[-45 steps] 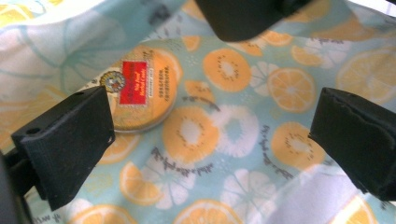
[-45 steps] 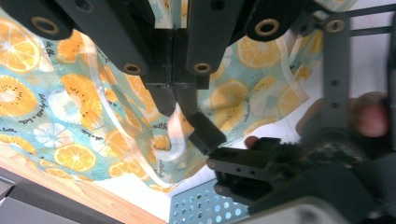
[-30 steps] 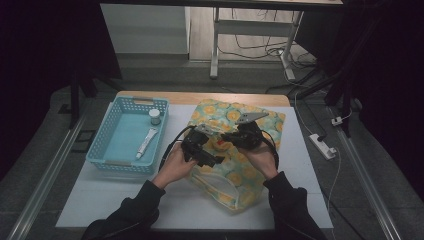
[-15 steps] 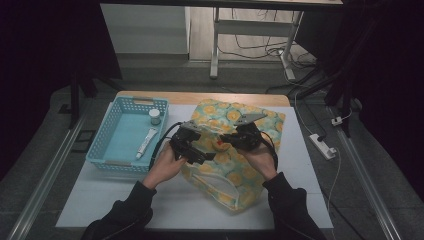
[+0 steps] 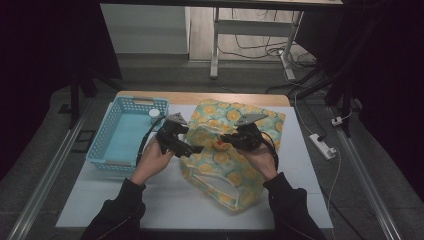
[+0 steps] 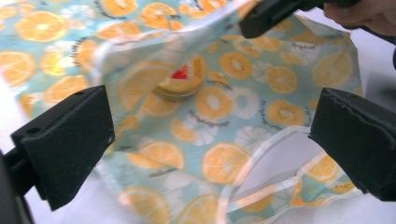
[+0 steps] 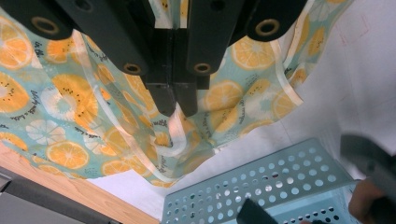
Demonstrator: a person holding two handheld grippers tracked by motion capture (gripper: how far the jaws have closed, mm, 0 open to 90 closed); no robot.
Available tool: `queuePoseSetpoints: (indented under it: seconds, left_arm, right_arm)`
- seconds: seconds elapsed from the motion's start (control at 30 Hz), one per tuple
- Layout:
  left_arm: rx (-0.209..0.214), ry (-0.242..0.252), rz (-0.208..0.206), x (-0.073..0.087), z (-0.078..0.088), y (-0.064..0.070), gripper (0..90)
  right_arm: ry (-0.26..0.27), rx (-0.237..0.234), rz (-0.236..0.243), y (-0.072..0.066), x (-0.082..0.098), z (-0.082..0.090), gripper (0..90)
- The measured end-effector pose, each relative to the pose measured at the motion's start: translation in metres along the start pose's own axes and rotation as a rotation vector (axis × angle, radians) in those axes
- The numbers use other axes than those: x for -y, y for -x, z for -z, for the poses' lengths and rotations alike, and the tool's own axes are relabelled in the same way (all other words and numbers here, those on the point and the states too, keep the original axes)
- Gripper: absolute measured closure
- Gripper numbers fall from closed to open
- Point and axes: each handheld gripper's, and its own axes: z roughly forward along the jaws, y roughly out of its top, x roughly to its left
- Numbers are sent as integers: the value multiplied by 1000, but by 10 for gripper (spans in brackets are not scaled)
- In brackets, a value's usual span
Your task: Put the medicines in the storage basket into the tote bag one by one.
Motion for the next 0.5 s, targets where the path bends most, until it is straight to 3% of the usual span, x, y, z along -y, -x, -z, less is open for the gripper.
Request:
queuePoseSetpoints:
  seconds: [0.17,0.5]
  left_arm:
    - [-20,20,25,4,12,-12,0]
    - [-115,34,95,17,33,-37,0]
  right_arm:
    - [-2,-4,-8,0,1,-1,900]
    - [0,-3,-3,-1,0,-1,900]
